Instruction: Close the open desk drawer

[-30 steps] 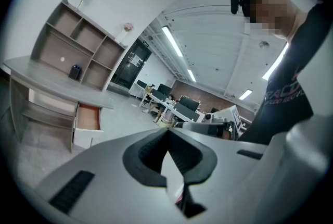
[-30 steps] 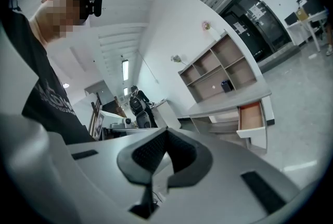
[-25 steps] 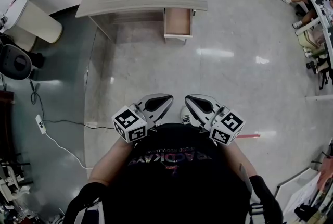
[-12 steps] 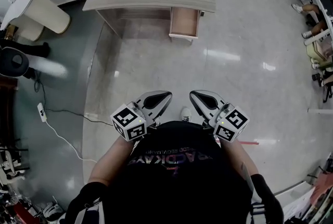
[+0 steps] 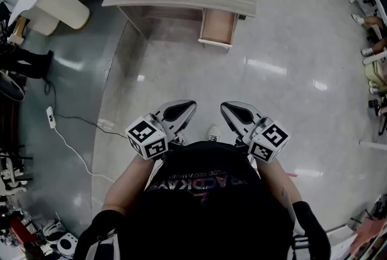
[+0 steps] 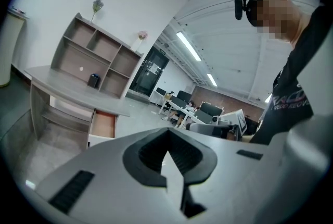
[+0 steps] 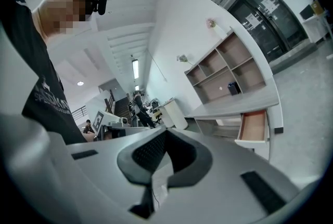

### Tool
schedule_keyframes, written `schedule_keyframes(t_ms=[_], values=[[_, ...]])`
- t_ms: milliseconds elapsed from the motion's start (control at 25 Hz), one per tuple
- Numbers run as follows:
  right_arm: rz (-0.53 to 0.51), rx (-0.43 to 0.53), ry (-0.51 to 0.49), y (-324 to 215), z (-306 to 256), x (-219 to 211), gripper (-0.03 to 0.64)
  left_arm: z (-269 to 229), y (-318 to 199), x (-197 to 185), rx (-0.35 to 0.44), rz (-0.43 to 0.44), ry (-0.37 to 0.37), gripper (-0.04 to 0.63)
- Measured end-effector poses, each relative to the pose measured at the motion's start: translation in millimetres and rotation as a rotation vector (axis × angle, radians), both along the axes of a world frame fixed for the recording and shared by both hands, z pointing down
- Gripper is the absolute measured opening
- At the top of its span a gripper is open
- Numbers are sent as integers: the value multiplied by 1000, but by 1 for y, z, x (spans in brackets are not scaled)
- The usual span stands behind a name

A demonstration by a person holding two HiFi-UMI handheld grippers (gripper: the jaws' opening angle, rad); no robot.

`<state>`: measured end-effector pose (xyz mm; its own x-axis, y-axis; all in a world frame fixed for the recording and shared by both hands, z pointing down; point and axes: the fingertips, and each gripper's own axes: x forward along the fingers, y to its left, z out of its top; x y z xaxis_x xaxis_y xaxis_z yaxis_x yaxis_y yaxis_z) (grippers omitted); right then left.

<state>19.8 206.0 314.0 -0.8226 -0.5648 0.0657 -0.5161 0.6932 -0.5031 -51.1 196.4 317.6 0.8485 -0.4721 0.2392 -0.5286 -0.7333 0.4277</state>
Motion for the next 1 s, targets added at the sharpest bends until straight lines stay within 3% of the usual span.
schedule_keyframes(t_ms=[400, 600, 760, 1000], values=[[42, -20, -4, -21, 6, 20, 9, 12, -17, 2, 18, -13, -77, 2], [97, -24, 21, -41, 8, 17, 9, 21, -46, -10, 4, -4, -62, 3], [170, -23, 51, -67, 12, 9, 8, 29, -79, -25, -1, 35, -52, 2], [307, -48, 74, -115, 16, 0, 9, 44, -130, -44, 57, 141, -130, 2]])
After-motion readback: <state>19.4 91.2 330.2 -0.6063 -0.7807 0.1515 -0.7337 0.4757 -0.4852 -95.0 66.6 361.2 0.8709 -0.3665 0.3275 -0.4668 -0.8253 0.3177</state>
